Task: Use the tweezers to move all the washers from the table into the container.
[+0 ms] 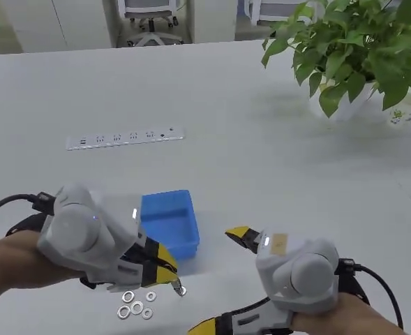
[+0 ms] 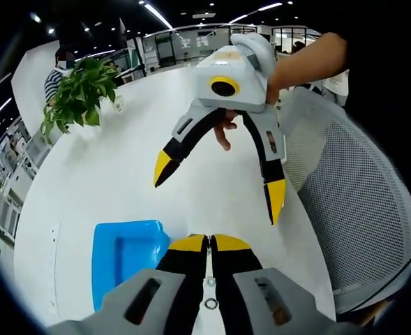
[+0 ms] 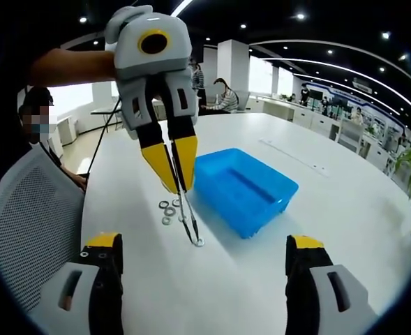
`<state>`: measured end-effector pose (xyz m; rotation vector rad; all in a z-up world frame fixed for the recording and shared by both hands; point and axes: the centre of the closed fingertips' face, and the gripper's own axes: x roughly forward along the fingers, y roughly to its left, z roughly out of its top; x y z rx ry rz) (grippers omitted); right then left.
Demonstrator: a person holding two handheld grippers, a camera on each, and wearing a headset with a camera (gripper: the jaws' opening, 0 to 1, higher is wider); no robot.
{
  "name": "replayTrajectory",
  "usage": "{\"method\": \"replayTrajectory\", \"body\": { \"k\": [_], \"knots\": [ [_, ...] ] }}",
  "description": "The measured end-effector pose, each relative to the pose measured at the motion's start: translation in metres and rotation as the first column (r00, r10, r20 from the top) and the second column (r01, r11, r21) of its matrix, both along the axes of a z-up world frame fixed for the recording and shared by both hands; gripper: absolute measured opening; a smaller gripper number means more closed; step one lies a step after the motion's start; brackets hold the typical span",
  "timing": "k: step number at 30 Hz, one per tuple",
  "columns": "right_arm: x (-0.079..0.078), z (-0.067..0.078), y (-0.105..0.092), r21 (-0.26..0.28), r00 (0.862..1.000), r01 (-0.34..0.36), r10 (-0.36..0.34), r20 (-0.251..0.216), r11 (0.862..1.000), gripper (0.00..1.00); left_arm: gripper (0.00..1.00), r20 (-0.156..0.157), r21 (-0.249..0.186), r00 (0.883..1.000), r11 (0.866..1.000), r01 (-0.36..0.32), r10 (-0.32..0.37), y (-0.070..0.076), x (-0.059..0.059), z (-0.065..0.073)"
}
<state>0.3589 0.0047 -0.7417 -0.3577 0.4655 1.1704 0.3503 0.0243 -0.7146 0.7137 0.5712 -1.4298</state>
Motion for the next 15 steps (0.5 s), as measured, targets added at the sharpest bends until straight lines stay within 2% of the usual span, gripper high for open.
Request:
{"method": "replayTrajectory", "body": {
  "k": [2,9,12,15],
  "knots": [
    [0.0001,0.0001,-0.0001,0.001,1.000,0.001,-0.001,-0.001,1.000,0.98,0.06,-0.011,-0.010,1.000,1.000,0.001,-0.002,-0.0023,-0.0012,0.0001],
    [-0.0003,-0.0006,0.0013,0.003,1.000,-0.009,0.009,0.001,1.000,0.95,0.06,-0.012,-0.008,1.000,1.000,0.000,-0.001,-0.0012,0.0002,-0.0001],
    [-0.0026,-0.0016,0.0045,0.003,1.000,-0.025,0.025,-0.001,1.000,0.90,0.06,-0.014,-0.009,1.000,1.000,0.002,-0.002,-0.0008,-0.0007,-0.0001],
    [-0.0064,-0.0036,0.0092,-0.003,0.998,-0.063,0.063,-0.002,0.998,0.80,0.06,-0.016,-0.011,1.000,1.000,0.000,0.000,-0.0001,-0.0003,0.0001]
  ]
}}
